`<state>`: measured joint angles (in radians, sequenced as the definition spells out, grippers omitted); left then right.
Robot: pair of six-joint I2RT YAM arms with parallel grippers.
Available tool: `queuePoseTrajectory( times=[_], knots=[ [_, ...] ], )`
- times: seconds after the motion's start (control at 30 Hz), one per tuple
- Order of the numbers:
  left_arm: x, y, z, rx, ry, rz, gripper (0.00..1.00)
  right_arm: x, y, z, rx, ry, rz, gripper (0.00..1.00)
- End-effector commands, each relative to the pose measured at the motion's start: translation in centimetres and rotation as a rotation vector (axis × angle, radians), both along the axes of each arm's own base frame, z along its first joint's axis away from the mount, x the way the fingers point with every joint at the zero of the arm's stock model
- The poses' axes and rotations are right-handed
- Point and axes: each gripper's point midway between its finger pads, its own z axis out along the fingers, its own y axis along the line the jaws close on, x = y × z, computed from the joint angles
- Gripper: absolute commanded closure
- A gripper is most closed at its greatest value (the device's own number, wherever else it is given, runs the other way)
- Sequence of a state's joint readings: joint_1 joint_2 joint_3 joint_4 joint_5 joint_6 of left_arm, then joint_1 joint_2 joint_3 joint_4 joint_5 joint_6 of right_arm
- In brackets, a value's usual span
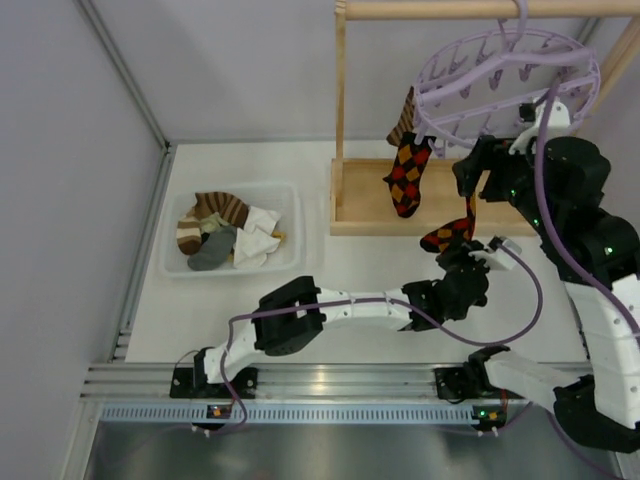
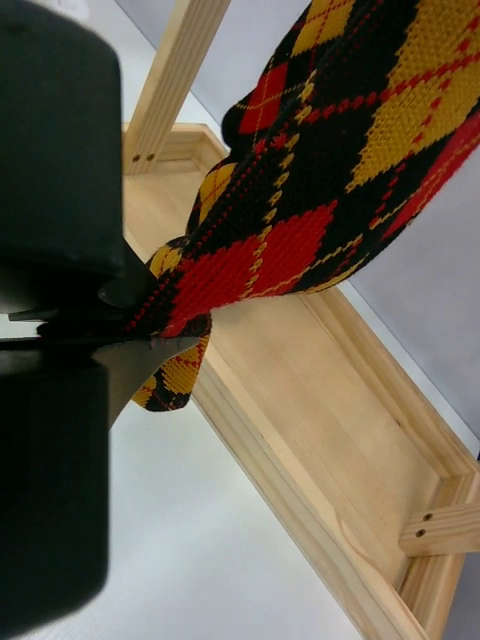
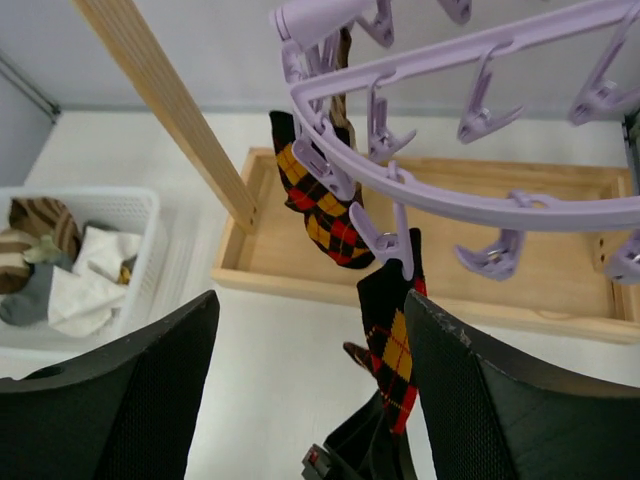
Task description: Remove the socks clipped to the hanger
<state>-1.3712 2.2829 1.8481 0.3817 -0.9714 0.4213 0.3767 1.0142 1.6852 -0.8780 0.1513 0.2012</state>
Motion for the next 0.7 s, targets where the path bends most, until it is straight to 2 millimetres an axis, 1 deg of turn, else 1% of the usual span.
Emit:
queuePoseTrajectory(
  times=[0.0,0.1,0.13,0.17,0.23,0.33,0.37,0.4,0.47,0.53,0.57,0.6,0.67],
  knots=[
    [-0.3,-0.4,2.4,-0.023,-0.037,0.023,1.0,0.4,-0.5,-0.3,-0.04,0.028,-0.025,0.29],
    [-0.5,-0.6,2.7,-0.022,-0.044,0.021,1.0,1.7,-1.2,-1.9,-0.101,0.076,-0.081,0.29],
    [-0.5,-0.7,2.6,-0.018,-0.044,0.019,1.0,2.1,-1.9,-2.2,-0.124,0.078,-0.124,0.29],
    [-0.5,-0.8,2.7,-0.021,-0.044,0.017,1.0,2.4,-2.3,-2.8,-0.141,0.091,-0.147,0.29],
    [-0.5,-0.9,2.6,-0.024,-0.044,0.013,1.0,2.9,-2.6,-3.1,-0.158,0.099,-0.175,0.3],
    [-0.6,-1.2,2.7,-0.022,-0.048,0.011,1.0,4.3,-1.8,-4.4,-0.185,0.131,-0.154,0.31],
    [-0.7,-1.2,2.8,-0.023,-0.05,0.01,1.0,5.2,-1.5,-5.3,-0.199,0.157,-0.147,0.32],
    [-0.7,-1.3,2.8,-0.023,-0.05,0.01,1.0,5.6,-1.4,-5.6,-0.208,0.169,-0.154,0.32],
    [-0.7,-1.1,2.8,-0.019,-0.05,0.013,1.0,6.4,-1.7,-6.1,-0.222,0.174,-0.187,0.34],
    [-0.7,-1.1,2.9,-0.025,-0.049,0.013,1.0,6.7,-1.9,-6.1,-0.216,0.163,-0.204,0.37],
    [-0.8,-1.1,2.9,-0.023,-0.049,0.011,1.0,6.9,-1.7,-6.4,-0.216,0.165,-0.202,0.38],
    [-0.8,-1.1,3.0,-0.026,-0.049,0.01,1.0,7.2,-1.7,-6.1,-0.207,0.152,-0.205,0.39],
    [-0.8,-1.2,2.9,-0.03,-0.047,0.005,1.0,7.6,-1.7,-6.3,-0.211,0.154,-0.214,0.41]
  ],
)
